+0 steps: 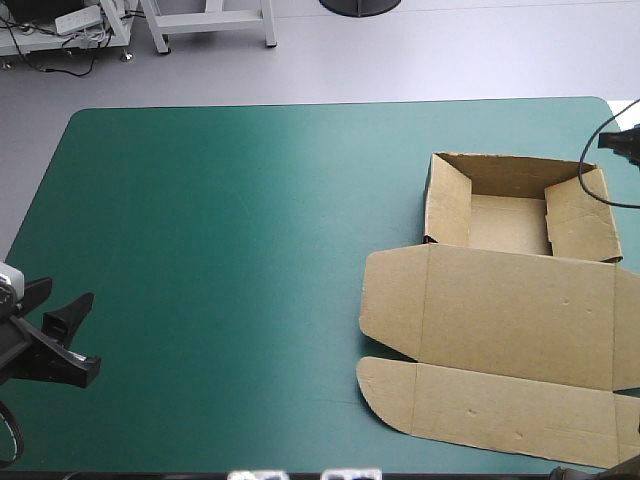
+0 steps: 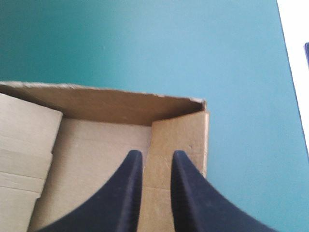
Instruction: Fold the box
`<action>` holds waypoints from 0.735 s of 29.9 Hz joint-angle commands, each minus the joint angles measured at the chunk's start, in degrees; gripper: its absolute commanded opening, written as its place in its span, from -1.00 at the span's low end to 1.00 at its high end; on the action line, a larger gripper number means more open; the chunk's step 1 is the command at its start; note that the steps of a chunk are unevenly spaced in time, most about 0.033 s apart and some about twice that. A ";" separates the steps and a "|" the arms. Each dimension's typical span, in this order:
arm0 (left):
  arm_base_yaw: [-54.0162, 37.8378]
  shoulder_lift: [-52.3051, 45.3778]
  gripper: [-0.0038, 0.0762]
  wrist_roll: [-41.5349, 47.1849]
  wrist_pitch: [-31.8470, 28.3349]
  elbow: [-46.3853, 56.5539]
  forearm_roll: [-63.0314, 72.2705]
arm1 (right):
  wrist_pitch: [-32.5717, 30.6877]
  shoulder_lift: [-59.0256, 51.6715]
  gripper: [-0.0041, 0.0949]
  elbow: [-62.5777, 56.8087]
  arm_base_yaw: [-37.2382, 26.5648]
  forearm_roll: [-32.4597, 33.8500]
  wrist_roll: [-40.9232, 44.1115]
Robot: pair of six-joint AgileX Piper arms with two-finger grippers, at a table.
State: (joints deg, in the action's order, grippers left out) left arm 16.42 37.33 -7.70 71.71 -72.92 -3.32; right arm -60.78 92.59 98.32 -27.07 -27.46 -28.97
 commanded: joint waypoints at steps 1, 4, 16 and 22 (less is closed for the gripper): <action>0.37 0.89 -0.17 -3.05 -0.07 -1.14 0.15 | -2.00 -6.61 -0.98 6.93 -0.04 -2.72 1.45; 0.37 0.89 -0.33 -3.15 -1.02 -1.14 0.15 | -4.09 -10.83 -0.96 8.74 -0.04 -2.72 3.43; 0.37 -3.87 -0.58 -2.06 -3.78 5.95 1.01 | -3.70 -38.04 -0.96 -8.25 1.64 -4.78 1.86; 0.37 -12.78 -0.76 1.63 -8.12 19.03 1.01 | 1.57 -51.44 -0.96 -26.67 12.55 -4.19 0.82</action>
State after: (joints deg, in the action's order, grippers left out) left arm 16.42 27.70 -8.68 70.19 -57.78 -2.87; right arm -64.88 46.11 77.13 -18.56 -30.65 -27.31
